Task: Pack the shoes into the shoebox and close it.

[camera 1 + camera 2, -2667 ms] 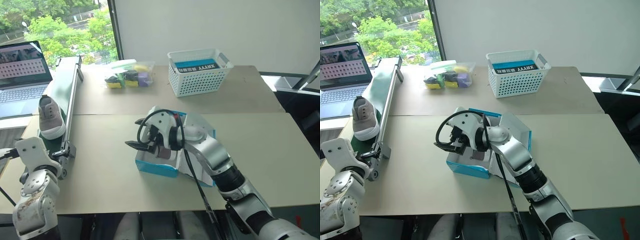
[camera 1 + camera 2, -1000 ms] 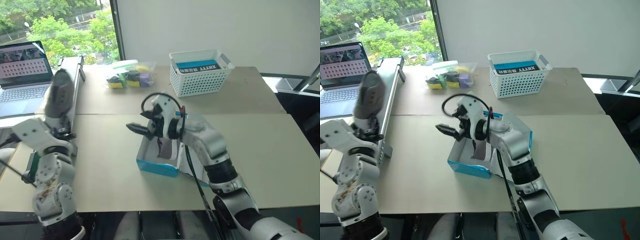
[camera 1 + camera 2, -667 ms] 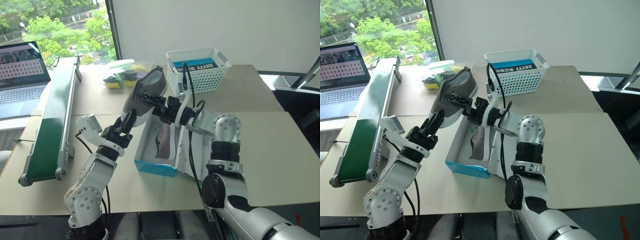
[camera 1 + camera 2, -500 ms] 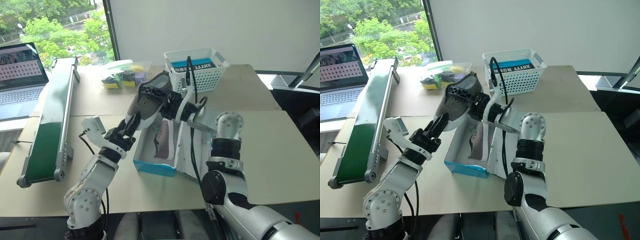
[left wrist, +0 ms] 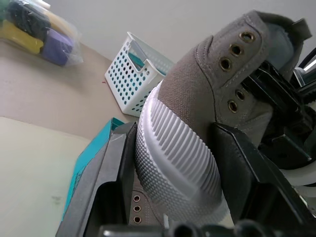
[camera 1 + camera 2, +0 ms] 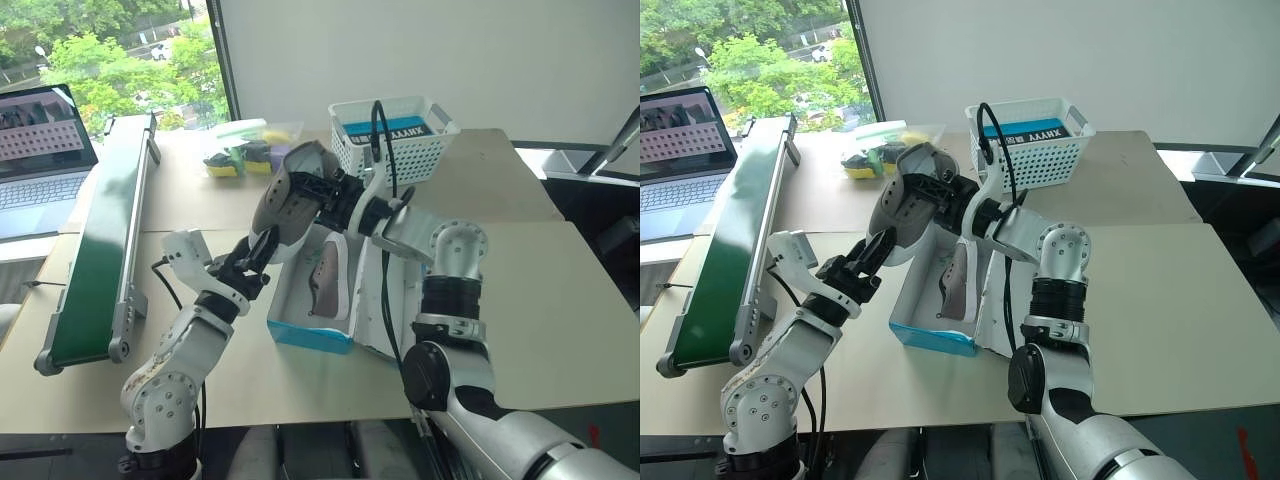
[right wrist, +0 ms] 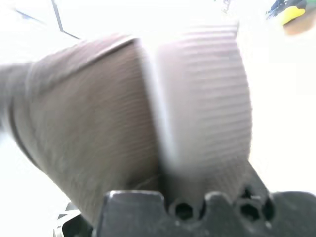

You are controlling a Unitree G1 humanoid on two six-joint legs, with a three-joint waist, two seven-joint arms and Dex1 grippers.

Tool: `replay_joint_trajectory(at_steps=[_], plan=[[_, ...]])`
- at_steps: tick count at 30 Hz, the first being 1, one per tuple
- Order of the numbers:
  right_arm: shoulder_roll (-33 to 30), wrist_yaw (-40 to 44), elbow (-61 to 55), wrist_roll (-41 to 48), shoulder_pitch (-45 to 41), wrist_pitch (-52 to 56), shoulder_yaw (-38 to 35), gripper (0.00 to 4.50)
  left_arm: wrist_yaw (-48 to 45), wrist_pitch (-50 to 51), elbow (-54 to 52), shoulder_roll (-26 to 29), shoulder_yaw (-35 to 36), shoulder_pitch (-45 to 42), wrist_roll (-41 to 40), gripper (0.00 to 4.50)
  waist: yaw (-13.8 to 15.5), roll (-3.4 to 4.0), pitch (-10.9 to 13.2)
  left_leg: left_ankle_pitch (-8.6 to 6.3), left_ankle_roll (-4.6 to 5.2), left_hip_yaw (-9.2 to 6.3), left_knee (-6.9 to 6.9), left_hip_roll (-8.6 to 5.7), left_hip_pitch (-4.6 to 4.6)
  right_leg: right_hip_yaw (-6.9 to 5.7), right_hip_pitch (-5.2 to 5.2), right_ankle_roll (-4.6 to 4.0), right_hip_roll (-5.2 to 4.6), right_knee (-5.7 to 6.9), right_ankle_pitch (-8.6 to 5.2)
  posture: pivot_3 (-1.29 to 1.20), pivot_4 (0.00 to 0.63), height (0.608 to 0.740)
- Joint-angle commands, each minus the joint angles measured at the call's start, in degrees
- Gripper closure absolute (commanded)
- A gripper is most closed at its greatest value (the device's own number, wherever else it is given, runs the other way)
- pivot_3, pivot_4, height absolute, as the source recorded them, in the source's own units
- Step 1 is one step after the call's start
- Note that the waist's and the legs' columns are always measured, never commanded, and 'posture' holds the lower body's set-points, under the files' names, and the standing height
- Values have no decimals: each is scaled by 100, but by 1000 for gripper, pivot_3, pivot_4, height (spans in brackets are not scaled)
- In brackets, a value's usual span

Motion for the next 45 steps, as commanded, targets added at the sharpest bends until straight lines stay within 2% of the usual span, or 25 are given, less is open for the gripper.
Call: replay_joint_trajectory(at_steps=[1, 2, 7, 10, 13, 17, 22, 25, 28, 33, 38, 45], plan=[[246, 60, -250, 255, -9, 8, 193, 4077, 21, -156, -13, 65, -109, -101, 249, 2104, 4, 0, 0, 0, 0, 0, 0, 0, 0, 0, 0, 0, 0, 0, 0, 0, 150, 738], [246, 57, -239, 255, -15, 3, 206, 4077, -8, -218, -12, 97, -147, -95, 378, 2104, 6, 0, 0, 0, 0, 0, 0, 0, 0, 0, 0, 0, 0, 0, 0, 0, 150, 738], [237, -54, -144, 289, -80, -74, 160, 4078, -226, -171, -216, 422, -477, 0, 731, 562, 0, 1, 0, 0, 0, 0, -1, 0, 0, 0, -2, 0, 1, 0, 0, 0, 150, 738], [156, -169, -36, 224, -185, -205, 83, 4078, -433, -102, -375, 659, -567, 123, 733, 562, 4, 1, 1, 0, 0, 0, 0, 0, -1, 0, -1, 0, 0, -2, 0, 0, 150, 738], [-154, -507, 443, -55, -502, -445, -73, 4078, -844, -63, -699, 1130, -472, 416, 586, 562, -29, 4, 2, 0, 0, 1, -1, 2, -2, 0, -2, 0, 0, -4, 0, 0, 150, 738], [-619, -593, 739, -239, -817, -98, 60, 4078, -1255, -31, -899, 1668, -309, 752, 492, 562, -12, 10, 7, 0, 0, 5, -2, 3, -6, 3, -9, -1, 2, -3, -1, 0, 150, 738], [-1492, -890, 1602, -707, -1395, 1364, 352, 4078, -2076, 5, -1011, 2571, 26, 1399, 504, 562, -20, 14, 9, -1, 2, 5, -8, 4, -13, 1, -11, -1, 1, -17, -1, 0, 150, 738], [-1628, -996, 2145, -1002, -1694, 2162, 303, 4078, -2384, -54, -991, 2878, 103, 1543, 510, 562, -7, 14, 9, -2, 3, 7, -14, 5, -12, 0, -12, -5, 1, -25, -4, 0, 150, 738], [-1625, -954, 2331, -1296, -1822, 2419, 383, 4078, -2539, -72, -957, 2987, 124, 1571, 531, 562, -50, 15, 10, -2, 4, 14, -15, 8, -12, 4, -14, -6, 3, -24, -4, 0, 150, 738], [-1162, -921, 2801, -1867, -1900, 2279, 526, 4078, -2639, -107, -842, 2969, 4, 1513, 723, 562, -48, 18, 12, -5, 9, 17, -15, 12, -13, 5, -16, -5, 6, -25, -4, 0, 150, 738], [-837, -845, 3153, -2298, -1890, 1923, 572, 4078, -2553, -103, -928, 2829, -91, 1549, 835, 562, -20, 19, 12, -5, 9, 17, -15, 15, -14, 4, -15, -5, 8, -26, -3, 0, 150, 738], [-627, -730, 3881, -3076, -1787, 925, 1008, 4078, -2495, -84, -1066, 2729, -153, 1688, 1004, 562, -28, 19, 12, -6, 8, 16, -16, 16, -13, 4, -16, -5, 8, -26, -3, 0, 150, 738]])
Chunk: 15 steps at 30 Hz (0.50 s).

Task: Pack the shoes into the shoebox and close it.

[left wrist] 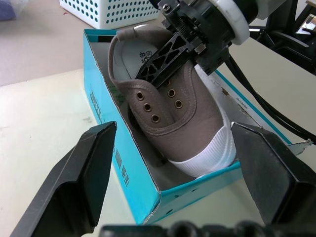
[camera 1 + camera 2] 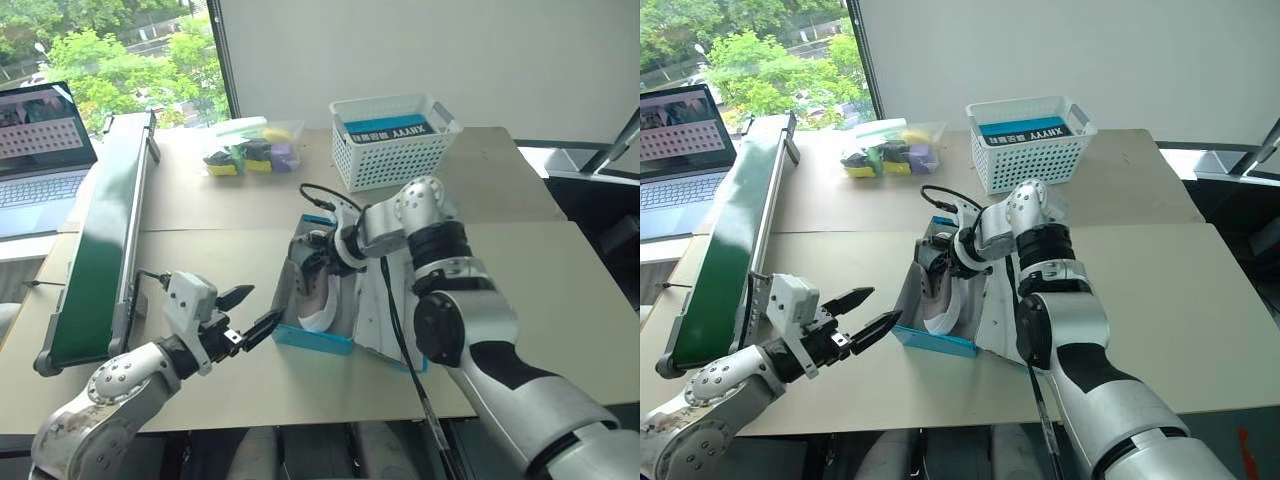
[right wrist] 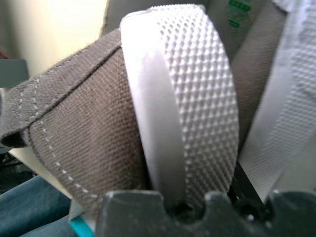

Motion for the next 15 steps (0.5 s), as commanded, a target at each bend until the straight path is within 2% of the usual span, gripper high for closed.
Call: replay_joint_trajectory(at_steps=[1, 4, 6, 9, 11, 15], plan=[[15, 75, 316, -397, -76, -611, 192, 4078, 25, -115, -279, -28, -24, 24, 84, 562, 5, 0, 0, 0, 0, 0, 0, 0, 0, 0, 0, 0, 0, 0, 0, 0, 150, 738], [-8, 259, 423, -604, -139, -944, 382, 4078, 37, -106, -297, -45, -16, 28, 114, 562, 22, 0, 0, 0, 0, -1, 0, -3, 5, -1, 7, 1, -2, -1, 0, 0, 150, 738], [-24, 398, 436, -631, -195, -981, 434, 3116, 40, -99, -300, -54, -11, 32, 133, 471, 26, 0, 0, 0, 0, -1, 0, -3, 15, -1, 15, 1, -2, 1, 0, 0, 150, 738], [-42, 391, 364, -576, -267, -1045, 265, 2276, 19, -91, -277, -62, -9, 19, 163, 471, 26, 0, 0, 0, 0, -1, 0, -2, 22, -1, 19, 0, -1, 4, 1, 0, 150, 738], [-65, 394, 284, -545, -294, -1080, 188, 1414, 11, -87, -247, -66, -21, -10, 174, 471, 26, 0, 0, 0, 0, -1, 0, -1, 23, 0, 18, -1, -1, 5, 1, 0, 150, 738], [-151, 387, -108, -444, -331, -871, 35, 267, -22, -87, -166, -51, -38, -86, 203, 471, 21, 0, 0, 0, 0, 0, 0, -1, 22, 0, 17, 0, -1, 4, 0, 0, 150, 738]])
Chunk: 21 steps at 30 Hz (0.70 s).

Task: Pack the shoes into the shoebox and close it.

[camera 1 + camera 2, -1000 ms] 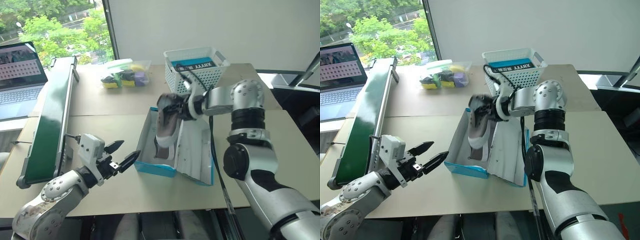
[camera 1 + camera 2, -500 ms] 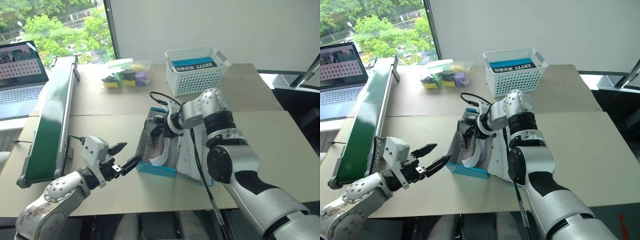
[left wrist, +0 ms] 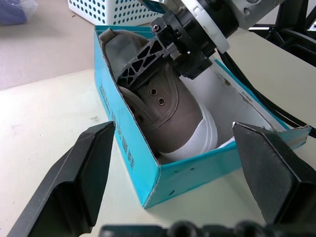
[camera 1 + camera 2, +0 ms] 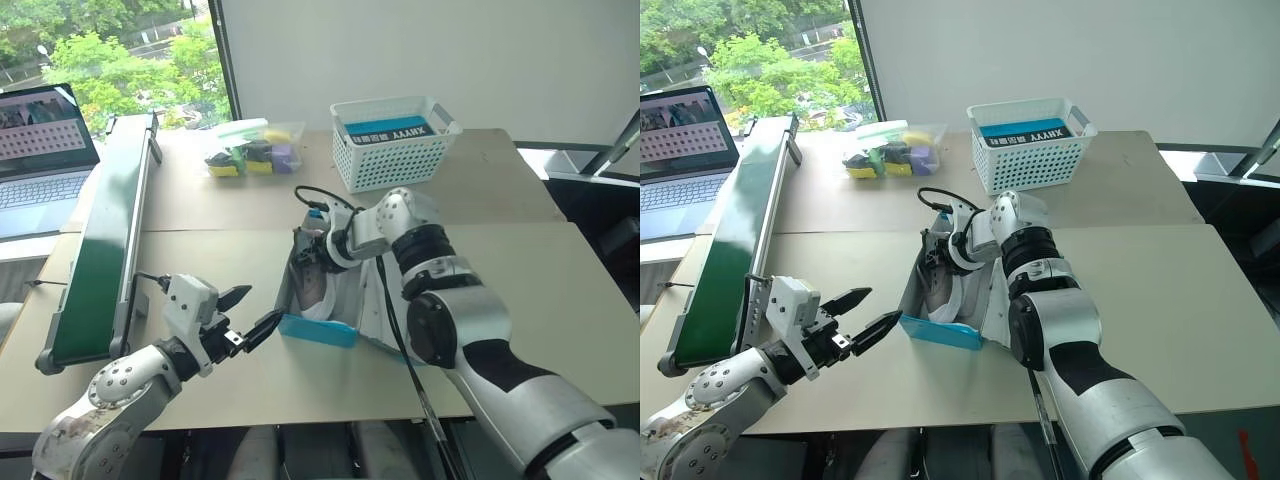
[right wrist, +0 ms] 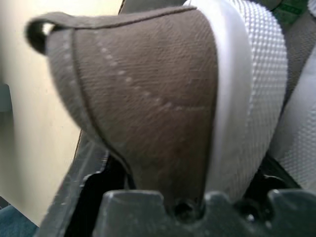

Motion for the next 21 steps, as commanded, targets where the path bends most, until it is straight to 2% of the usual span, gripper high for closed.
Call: replay_joint_trajectory(at_steps=[1, 10, 14, 17, 21], plan=[[-168, -37, -652, 64, -138, 114, -222, 31, -75, -88, -57, 6, -25, -86, 42, 471, 0, 0, 0, 0, 0, 0, 0, 0, 0, 0, -1, 0, 0, 1, 0, 0, 150, 738], [-311, 352, -2740, 255, 234, 556, -27, 31, -172, -44, 27, 61, 6, -172, 40, 471, -22, 1, 1, 0, 0, 0, -8, 3, -11, 1, -14, 0, 1, -2, 0, 0, 150, 738], [-498, 1136, -3518, 171, 619, -334, 473, 31, -200, -9, 89, 91, -31, -265, 55, 471, -24, 1, 1, 0, 0, 0, -9, 4, -11, 1, -14, 0, 3, -2, 0, 0, 150, 738], [-512, 1310, -3741, 148, 809, -546, 552, 731, -219, 2, 114, 101, -35, -293, 70, 471, -28, 1, 1, 0, 0, 2, -9, 4, -10, 2, -14, 0, 2, -1, 0, 0, 150, 738], [-690, 2000, -4149, -73, 1196, -1140, 1366, 2044, -246, 18, 153, 115, -17, -341, 79, 471, -26, 1, 1, 0, 0, 2, -9, 6, -10, 2, -15, -1, 3, 0, 0, 0, 150, 738]])
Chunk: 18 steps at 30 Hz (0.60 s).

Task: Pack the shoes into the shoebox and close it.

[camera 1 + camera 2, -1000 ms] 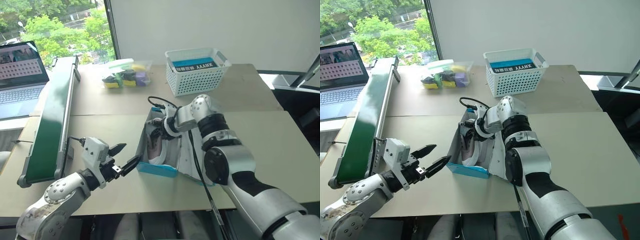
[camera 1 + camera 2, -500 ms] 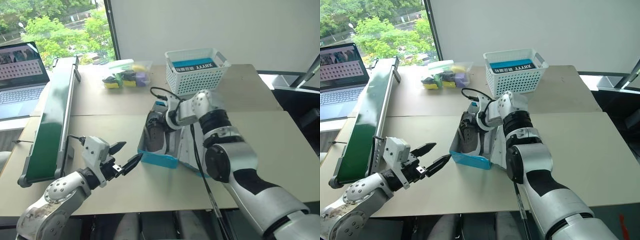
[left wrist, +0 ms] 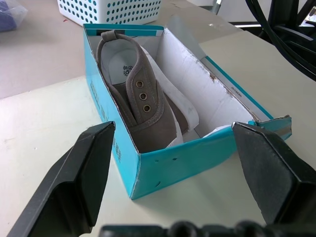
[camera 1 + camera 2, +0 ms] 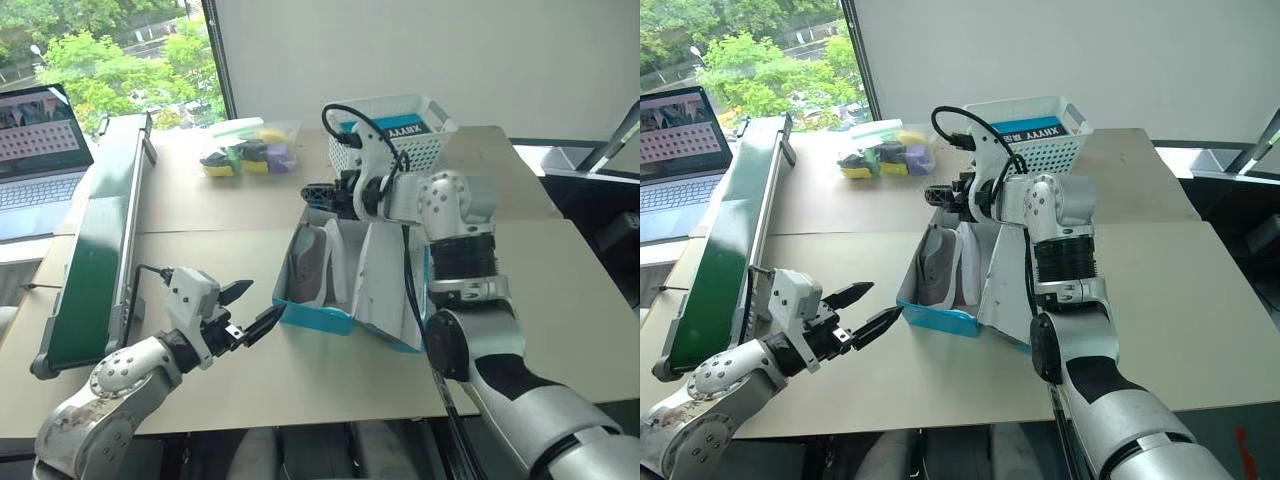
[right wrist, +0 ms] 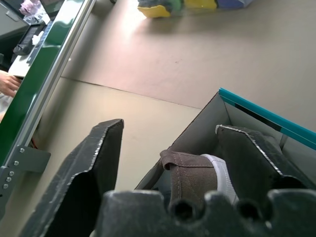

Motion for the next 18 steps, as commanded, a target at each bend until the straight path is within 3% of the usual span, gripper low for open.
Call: replay_joint_trajectory(at_steps=[1, 7, 13, 18], plan=[[-97, 535, -506, -147, 160, -568, 575, 2436, -56, -7, -74, 53, 11, -69, 7, 471, -3, 0, 0, 0, 0, 0, 0, -1, 0, 0, 0, 0, -1, 0, 0, 0, 150, 738], [-137, 997, -26, -547, 376, -1153, 1203, 4475, -18, 18, -149, 31, 10, -33, 0, 471, 4, 0, 0, 0, 0, 2, 0, 1, 4, 2, 1, 0, 0, 3, 0, 0, 150, 738], [15, 1166, 2513, -1516, -15, -2545, 1762, 4475, 101, 74, -301, -3, 46, 53, -65, 471, 2, -1, 0, 0, -1, 4, 0, 0, 11, 5, 5, -1, 0, 3, 1, 0, 150, 738], [163, 1488, 3832, -2016, -351, -3424, 1979, 4475, 178, 143, -402, 5, 101, 108, -114, 471, 40, -1, -1, 0, -1, 4, 1, -2, 14, 5, 9, -1, -2, 3, 1, 0, 150, 738]])
